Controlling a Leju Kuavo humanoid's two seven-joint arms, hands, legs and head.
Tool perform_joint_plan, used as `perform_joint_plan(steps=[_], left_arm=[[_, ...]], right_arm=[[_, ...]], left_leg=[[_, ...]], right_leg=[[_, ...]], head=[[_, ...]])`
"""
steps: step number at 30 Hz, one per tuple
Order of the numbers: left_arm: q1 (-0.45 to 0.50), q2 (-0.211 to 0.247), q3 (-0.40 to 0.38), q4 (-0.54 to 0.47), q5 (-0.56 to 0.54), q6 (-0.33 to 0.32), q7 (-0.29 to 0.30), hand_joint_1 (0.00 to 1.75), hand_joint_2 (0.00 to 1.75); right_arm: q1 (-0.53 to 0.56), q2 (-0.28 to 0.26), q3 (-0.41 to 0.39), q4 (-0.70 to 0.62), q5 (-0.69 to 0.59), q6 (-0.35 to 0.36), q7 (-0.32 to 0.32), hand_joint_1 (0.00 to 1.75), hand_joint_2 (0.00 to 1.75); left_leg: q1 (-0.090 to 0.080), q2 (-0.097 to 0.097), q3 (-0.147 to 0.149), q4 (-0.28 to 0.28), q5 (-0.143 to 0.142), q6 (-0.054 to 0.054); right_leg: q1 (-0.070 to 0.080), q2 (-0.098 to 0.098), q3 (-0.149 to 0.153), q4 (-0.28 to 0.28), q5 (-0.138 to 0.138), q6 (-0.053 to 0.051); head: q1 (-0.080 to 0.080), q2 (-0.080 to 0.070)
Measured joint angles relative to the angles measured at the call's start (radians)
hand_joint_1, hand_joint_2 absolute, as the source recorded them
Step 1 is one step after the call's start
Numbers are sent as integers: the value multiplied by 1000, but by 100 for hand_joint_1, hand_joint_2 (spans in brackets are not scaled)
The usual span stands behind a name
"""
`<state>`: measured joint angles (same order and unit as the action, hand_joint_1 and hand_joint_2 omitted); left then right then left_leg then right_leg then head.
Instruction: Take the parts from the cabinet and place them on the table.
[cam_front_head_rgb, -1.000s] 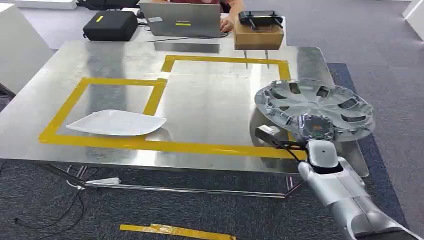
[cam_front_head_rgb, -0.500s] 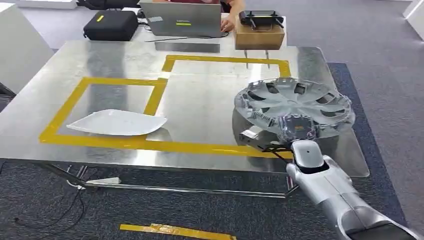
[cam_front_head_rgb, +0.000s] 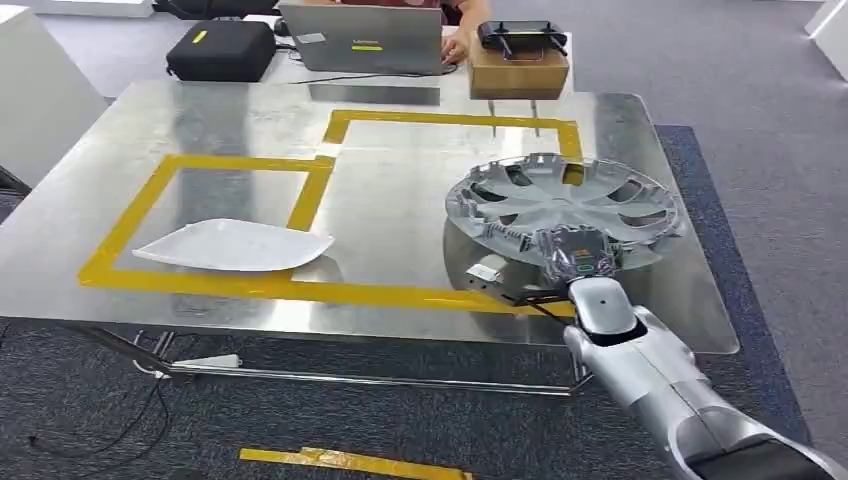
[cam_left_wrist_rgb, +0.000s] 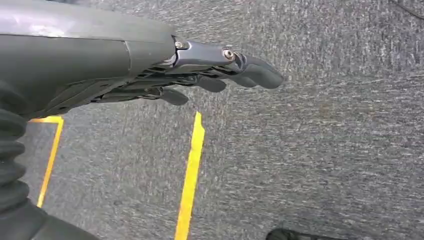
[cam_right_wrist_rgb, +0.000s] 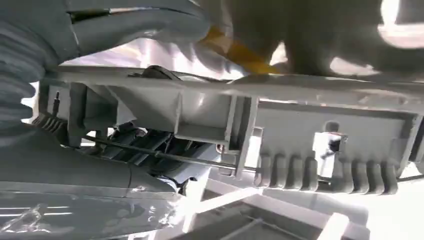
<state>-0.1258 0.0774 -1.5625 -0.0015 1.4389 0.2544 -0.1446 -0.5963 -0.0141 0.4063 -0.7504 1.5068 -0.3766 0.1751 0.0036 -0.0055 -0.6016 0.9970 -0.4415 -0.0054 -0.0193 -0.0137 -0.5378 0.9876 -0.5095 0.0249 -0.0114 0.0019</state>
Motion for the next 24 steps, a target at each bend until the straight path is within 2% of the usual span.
perform_joint_plan(steps=[5,16,24], left_arm=[[-8,-2,0,0,-14,4,13,0,175],[-18,-5,0,0,-34,15,29,0,175],[-21,-8,0,0,-47,34,37,0,175]], right_arm=[[-18,21,28,18,11,-28,-23,175,175],[-30,64,96,-6,19,-24,-55,175,175],[-32,71,139,-36,16,-27,-77,175,175]], left_leg=[[0,0,0,0,0,0],[0,0,0,0,0,0],[0,0,0,0,0,0]], right_leg=[[0,0,0,0,0,0],[0,0,0,0,0,0],[0,0,0,0,0,0]], head=[[0,0],[0,0],[0,0]])
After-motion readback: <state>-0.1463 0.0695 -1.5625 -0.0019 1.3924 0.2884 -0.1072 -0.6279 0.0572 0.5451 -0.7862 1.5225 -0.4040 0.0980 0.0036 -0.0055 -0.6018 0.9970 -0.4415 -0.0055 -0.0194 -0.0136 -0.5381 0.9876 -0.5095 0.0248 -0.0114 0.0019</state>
